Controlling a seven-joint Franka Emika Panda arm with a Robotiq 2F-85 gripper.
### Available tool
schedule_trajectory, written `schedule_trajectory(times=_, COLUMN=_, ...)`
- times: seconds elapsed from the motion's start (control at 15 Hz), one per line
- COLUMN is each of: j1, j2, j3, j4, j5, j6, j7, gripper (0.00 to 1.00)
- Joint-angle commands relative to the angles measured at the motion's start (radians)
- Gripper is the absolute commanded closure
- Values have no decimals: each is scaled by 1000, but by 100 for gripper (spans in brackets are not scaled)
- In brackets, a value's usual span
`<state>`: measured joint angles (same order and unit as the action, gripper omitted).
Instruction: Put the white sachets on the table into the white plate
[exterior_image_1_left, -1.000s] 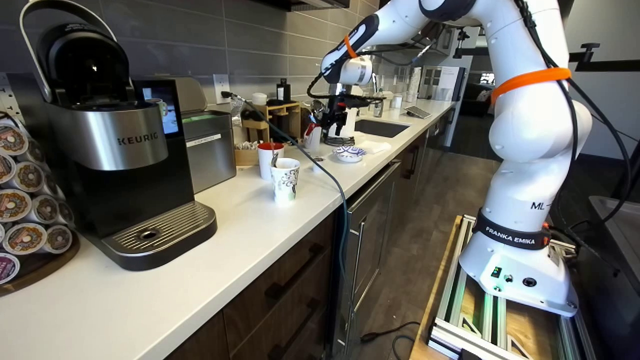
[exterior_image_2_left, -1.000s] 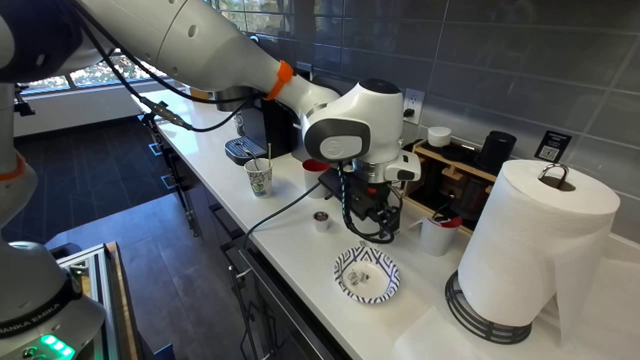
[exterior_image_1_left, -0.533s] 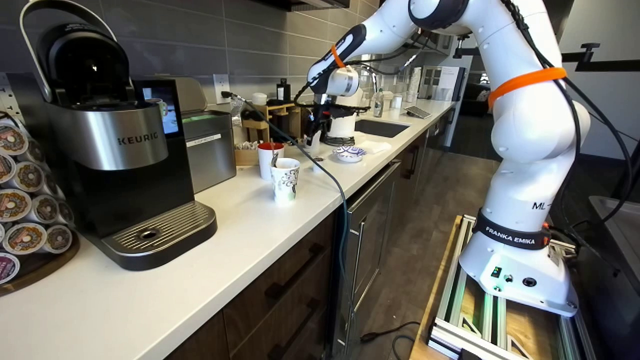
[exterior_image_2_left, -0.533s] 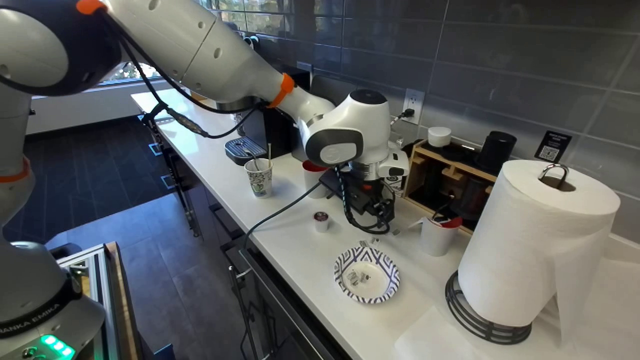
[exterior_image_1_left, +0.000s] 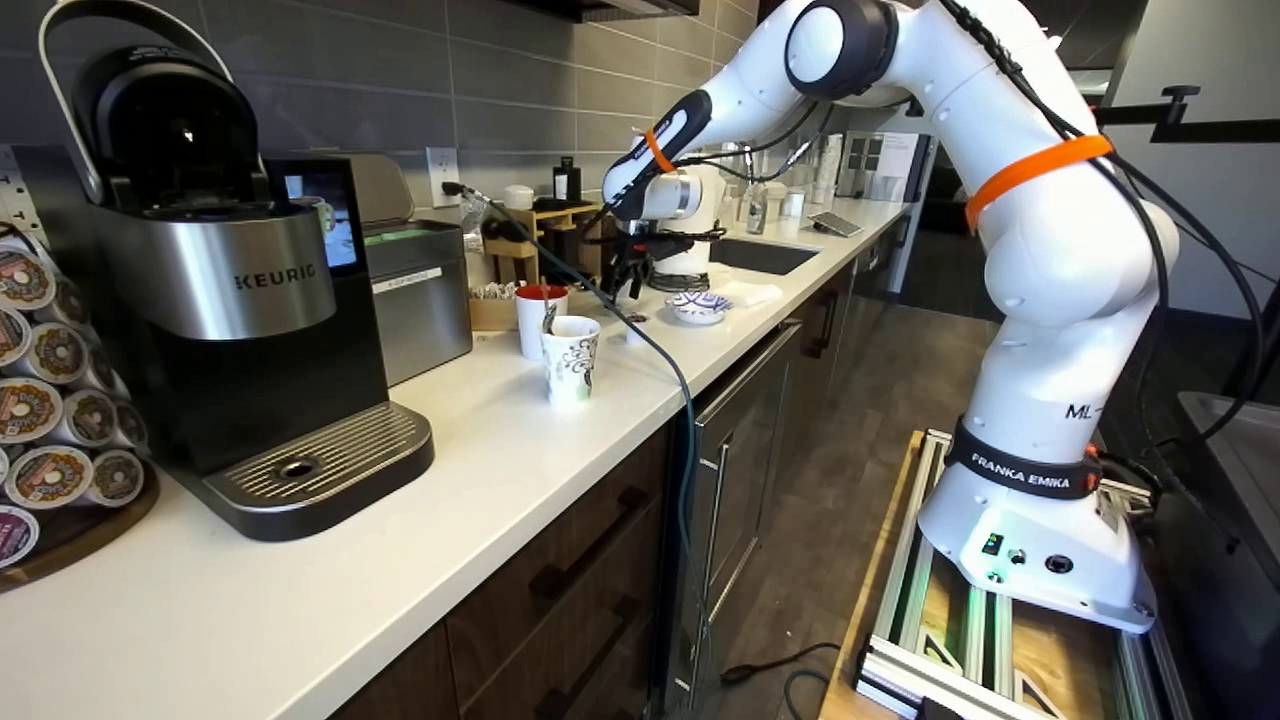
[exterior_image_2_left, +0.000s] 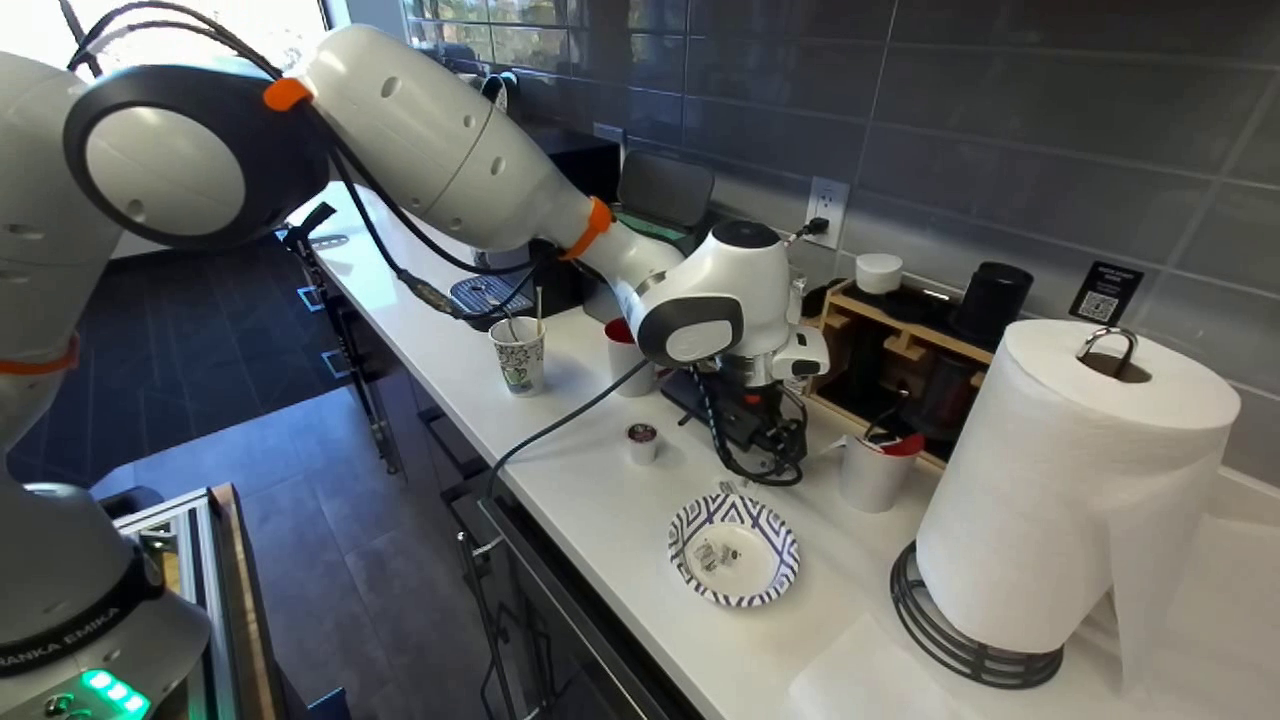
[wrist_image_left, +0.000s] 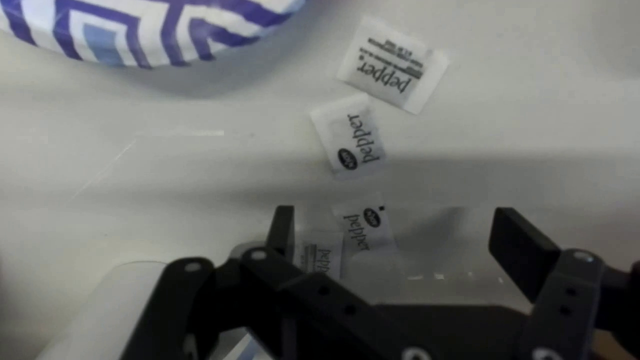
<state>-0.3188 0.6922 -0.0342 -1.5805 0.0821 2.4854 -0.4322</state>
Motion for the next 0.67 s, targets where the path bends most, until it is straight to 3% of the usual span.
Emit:
schedule_trajectory(times=0.0, j1=1, j2=75, j3=3, j4=98, j5=-29, j6=2, j7=11, gripper=0)
schedule_trajectory(times=0.6, j1=-3, j2=186, j3=-2, j4=244, j5=-65, j6=-52, j7=13, gripper=0)
